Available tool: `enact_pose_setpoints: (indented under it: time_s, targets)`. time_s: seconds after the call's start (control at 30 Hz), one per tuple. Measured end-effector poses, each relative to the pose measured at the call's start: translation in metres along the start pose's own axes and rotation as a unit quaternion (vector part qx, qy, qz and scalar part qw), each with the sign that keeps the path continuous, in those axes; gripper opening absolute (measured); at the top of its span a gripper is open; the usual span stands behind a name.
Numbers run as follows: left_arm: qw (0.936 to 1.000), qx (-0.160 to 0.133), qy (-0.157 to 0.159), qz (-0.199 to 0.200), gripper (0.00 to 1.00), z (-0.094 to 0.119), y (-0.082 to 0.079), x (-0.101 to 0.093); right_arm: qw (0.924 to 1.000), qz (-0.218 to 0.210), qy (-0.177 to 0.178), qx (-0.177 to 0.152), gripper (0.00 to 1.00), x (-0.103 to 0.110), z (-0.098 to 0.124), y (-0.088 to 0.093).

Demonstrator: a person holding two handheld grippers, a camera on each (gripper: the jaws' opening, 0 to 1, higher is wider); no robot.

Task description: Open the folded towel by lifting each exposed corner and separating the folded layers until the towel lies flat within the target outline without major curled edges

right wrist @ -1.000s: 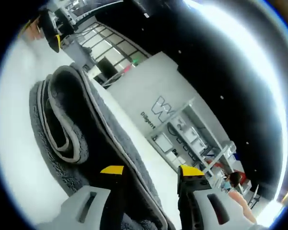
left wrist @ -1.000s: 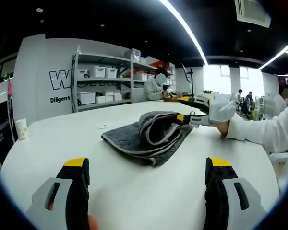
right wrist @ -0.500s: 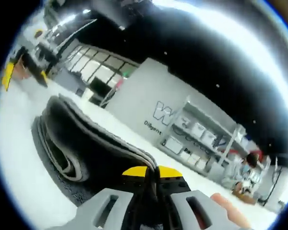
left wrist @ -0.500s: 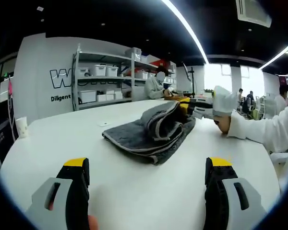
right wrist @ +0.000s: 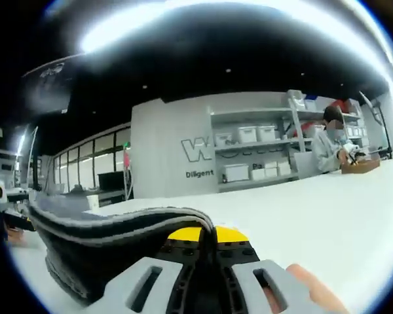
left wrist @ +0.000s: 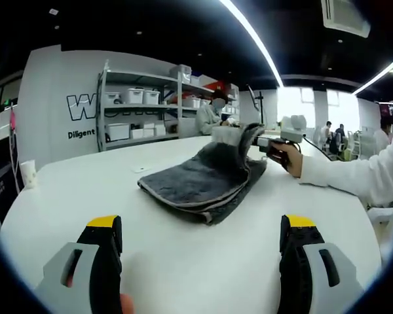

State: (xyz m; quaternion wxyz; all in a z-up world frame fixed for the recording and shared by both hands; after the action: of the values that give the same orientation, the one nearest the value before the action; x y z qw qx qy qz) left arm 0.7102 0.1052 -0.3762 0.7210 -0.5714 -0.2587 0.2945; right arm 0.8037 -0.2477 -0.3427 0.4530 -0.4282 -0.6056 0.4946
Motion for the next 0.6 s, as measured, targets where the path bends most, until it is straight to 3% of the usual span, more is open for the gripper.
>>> enact_pose_setpoints:
  time_s: [0.27, 0.6]
  targets:
    - [1.0000, 0.005, -0.004, -0.001, 1.00, -0.001, 0.003, 0.002, 0.9988, -0.036, 0.012, 0.029, 0.00, -0.037, -0.013, 0.010]
    - [1.0000, 0.009, -0.001, 0.001, 1.00, -0.002, 0.005, 0.000, 0.9931, -0.081, 0.029, 0.080, 0.00, -0.063, -0.007, 0.031]
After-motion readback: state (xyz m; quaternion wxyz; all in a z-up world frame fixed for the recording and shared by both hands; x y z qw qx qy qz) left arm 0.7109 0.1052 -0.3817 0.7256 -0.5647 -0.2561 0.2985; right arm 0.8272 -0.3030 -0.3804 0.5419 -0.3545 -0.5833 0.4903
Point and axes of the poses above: the point that each gripper's makers call its tool centre point, and the gripper's own axes: z roughly backward along the fingers, x roughly to its left, y roughly out of its underside, the point moved 3 cm from there along z, roughly backward along the fingers, and after that the axes turned 7 degrees about -y, right-handed, at the moved point
